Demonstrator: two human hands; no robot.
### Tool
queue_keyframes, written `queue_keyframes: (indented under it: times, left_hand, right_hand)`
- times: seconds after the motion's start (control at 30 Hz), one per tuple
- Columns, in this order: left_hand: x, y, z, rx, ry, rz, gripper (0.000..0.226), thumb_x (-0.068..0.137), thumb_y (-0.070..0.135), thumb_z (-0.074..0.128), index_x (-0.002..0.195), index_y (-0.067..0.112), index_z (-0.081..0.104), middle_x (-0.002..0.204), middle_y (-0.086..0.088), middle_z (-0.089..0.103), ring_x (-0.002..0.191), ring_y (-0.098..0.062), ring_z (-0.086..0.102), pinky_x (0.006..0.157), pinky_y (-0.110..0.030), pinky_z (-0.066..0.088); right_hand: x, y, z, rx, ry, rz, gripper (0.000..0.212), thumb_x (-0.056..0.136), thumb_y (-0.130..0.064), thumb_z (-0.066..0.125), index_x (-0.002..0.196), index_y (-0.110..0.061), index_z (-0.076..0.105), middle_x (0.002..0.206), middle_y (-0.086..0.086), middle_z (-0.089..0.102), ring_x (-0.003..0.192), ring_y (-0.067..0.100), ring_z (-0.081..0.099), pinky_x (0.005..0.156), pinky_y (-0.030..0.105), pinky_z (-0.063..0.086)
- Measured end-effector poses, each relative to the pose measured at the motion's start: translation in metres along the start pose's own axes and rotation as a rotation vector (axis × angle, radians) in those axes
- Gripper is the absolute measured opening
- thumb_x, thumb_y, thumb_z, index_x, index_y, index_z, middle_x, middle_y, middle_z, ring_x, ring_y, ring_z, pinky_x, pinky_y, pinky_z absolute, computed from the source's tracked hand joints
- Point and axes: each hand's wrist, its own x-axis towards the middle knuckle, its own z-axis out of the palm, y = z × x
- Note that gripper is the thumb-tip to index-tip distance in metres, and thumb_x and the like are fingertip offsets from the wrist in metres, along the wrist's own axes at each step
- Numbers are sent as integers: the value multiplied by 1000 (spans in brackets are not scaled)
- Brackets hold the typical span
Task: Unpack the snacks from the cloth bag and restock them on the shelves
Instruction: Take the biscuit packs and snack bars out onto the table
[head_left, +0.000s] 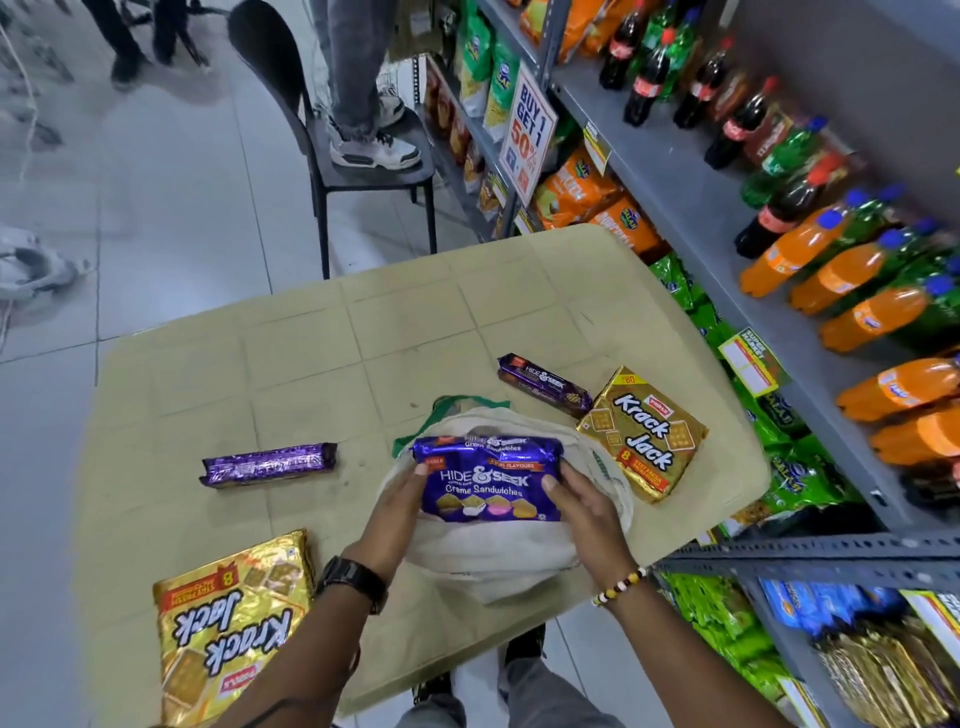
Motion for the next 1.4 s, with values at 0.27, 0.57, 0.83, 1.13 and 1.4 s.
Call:
queue_keyframes:
  times: [0.27,0.57,0.83,1.13,1.4]
  left_hand:
    - [18,82,-42,-155,252,59,42,88,36,57,111,4,72,111,-14,75,110,-30,68,105,-45,47]
    - [89,121,-117,-124,435,18,25,98,29,49,100,12,67,101,-11,72,90,-22,66,81,-31,51]
    - [145,90,-192,26,584,-158,40,100,43,46,95,12,70,77,-4,78,65,-17,72,59,-20,54]
    - [138,79,-234,501,604,-210,37,105,34,36,80,21,60,105,-16,64,99,-38,62,87,-43,49]
    - [114,75,-126,410,536,45,47,99,45,53,140,24,51,123,10,57,82,24,57,84,-13,40]
  right_hand:
    - [72,-96,59,1,-149,-68,34,88,-44,68,118,-28,72,112,5,77,107,21,72,85,33,59]
    - [178,-121,158,-50,-220,30,19,91,-29,68,96,-15,78,82,0,80,72,9,75,57,16,54]
    - [237,-48,230,8,-279,298,15,87,-21,73,78,-9,72,67,2,74,54,11,68,48,18,51]
    - [245,-12,247,-11,-559,367,25,94,-5,63,118,-7,65,100,6,70,83,9,69,73,17,55]
    - [203,-38,120,-200,-327,174,29,90,-13,70,119,-19,67,110,1,73,93,4,70,87,26,55]
